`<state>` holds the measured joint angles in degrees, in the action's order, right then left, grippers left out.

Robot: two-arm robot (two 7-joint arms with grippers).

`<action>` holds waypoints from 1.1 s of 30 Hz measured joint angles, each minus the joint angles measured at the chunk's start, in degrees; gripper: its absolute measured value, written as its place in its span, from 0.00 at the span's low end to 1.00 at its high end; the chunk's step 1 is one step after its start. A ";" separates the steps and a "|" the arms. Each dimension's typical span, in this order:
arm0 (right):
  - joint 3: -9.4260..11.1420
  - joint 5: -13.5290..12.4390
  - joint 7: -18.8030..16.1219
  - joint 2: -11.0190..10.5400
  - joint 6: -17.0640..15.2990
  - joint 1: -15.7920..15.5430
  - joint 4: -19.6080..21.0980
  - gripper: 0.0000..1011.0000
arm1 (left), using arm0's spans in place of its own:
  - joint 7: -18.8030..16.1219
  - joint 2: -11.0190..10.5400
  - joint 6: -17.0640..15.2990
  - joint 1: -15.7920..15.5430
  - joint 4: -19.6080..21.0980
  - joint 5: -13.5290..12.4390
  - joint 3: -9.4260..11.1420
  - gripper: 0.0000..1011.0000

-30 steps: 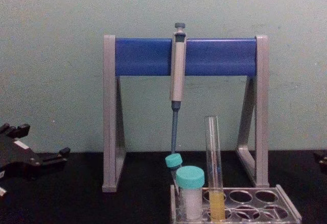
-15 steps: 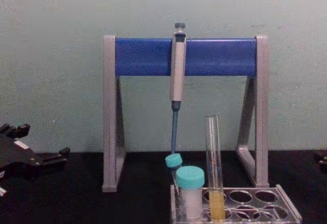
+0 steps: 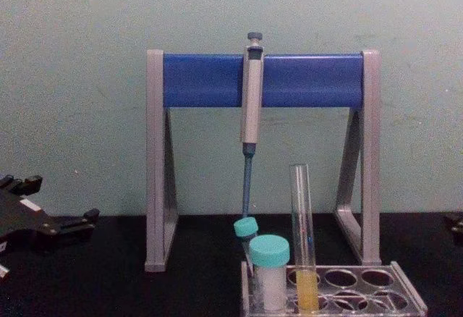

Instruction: Pick up the test tube from the test tube rack, shake it, then place it back into the test tube rack.

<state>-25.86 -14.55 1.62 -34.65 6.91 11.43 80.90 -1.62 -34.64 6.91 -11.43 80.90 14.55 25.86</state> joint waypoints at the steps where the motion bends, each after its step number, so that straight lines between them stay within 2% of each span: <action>1: 0.00 0.00 0.00 0.00 0.00 0.00 0.00 0.99 | 0.00 0.00 0.00 0.00 0.00 0.00 0.00 0.99; 33: 0.00 0.00 0.00 0.00 0.00 0.00 0.00 0.99 | 0.00 0.00 0.00 0.00 0.00 0.00 0.00 0.99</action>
<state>-25.86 -14.55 1.62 -34.64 6.91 11.43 80.90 -1.62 -34.65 6.91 -11.43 80.90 14.55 25.86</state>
